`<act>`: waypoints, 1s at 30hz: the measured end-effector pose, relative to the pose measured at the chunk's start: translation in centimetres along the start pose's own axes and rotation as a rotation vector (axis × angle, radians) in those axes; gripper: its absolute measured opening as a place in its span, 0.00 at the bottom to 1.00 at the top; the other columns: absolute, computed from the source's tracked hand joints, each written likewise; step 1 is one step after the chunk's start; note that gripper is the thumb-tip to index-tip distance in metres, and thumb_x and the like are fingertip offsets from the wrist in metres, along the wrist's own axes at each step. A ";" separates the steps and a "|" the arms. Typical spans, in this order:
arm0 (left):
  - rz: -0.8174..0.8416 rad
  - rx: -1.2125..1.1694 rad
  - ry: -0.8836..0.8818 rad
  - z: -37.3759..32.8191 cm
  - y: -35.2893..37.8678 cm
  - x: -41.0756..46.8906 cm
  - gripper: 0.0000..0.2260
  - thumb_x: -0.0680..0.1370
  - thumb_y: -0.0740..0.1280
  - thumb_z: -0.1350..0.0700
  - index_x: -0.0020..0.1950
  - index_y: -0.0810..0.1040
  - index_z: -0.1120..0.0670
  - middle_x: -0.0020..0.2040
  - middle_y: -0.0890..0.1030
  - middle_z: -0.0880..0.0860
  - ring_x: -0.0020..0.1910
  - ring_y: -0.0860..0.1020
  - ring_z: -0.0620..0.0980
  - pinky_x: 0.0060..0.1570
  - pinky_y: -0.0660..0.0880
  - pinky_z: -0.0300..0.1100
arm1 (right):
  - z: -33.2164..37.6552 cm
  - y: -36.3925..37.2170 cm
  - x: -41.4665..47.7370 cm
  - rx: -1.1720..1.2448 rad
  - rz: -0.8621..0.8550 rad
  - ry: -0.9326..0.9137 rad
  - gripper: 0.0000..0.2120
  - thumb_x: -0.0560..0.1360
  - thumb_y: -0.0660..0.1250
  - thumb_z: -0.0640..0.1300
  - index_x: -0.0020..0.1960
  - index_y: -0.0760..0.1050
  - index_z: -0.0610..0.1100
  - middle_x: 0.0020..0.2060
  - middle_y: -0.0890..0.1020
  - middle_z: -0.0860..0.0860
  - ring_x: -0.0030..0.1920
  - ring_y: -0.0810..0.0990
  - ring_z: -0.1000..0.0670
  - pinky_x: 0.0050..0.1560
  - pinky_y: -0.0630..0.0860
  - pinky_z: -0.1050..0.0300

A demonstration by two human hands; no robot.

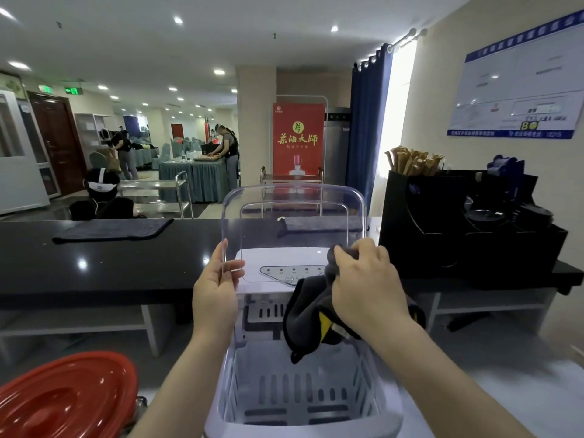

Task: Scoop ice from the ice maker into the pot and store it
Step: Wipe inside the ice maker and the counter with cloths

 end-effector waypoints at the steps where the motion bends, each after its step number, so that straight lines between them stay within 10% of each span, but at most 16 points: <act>1: 0.002 -0.005 -0.003 0.0 0.0 0.0 0.21 0.82 0.55 0.64 0.69 0.68 0.43 0.47 0.80 0.51 0.49 0.78 0.47 0.54 0.73 0.40 | 0.1 -0.3 0.6 0.037 -0.054 0.000 0.22 0.77 0.56 0.41 0.71 0.65 0.44 0.60 0.66 0.45 0.56 0.66 0.44 0.54 0.68 0.54; 18: 0.015 -0.023 -0.016 0.5 -0.2 0.3 0.20 0.82 0.56 0.63 0.70 0.68 0.45 0.46 0.80 0.50 0.49 0.78 0.45 0.52 0.71 0.36 | 6.0 3.4 -0.5 -0.132 -0.180 -0.357 0.18 0.61 0.69 0.44 0.50 0.81 0.43 0.42 0.77 0.46 0.40 0.74 0.44 0.36 0.73 0.52; 30: 0.033 0.005 -0.034 0.1 -0.6 -0.1 0.21 0.81 0.56 0.66 0.71 0.68 0.49 0.52 0.81 0.48 0.53 0.78 0.38 0.52 0.72 0.33 | 8.5 3.3 1.6 0.100 -0.327 -0.407 0.08 0.68 0.70 0.41 0.47 0.81 0.46 0.44 0.79 0.48 0.41 0.75 0.43 0.39 0.74 0.50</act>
Point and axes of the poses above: each hand's wrist, its own x-axis towards the middle knuckle, its own y-axis out of the palm, z = x × y, the point moved 5 cm from there along x, towards the middle knuckle
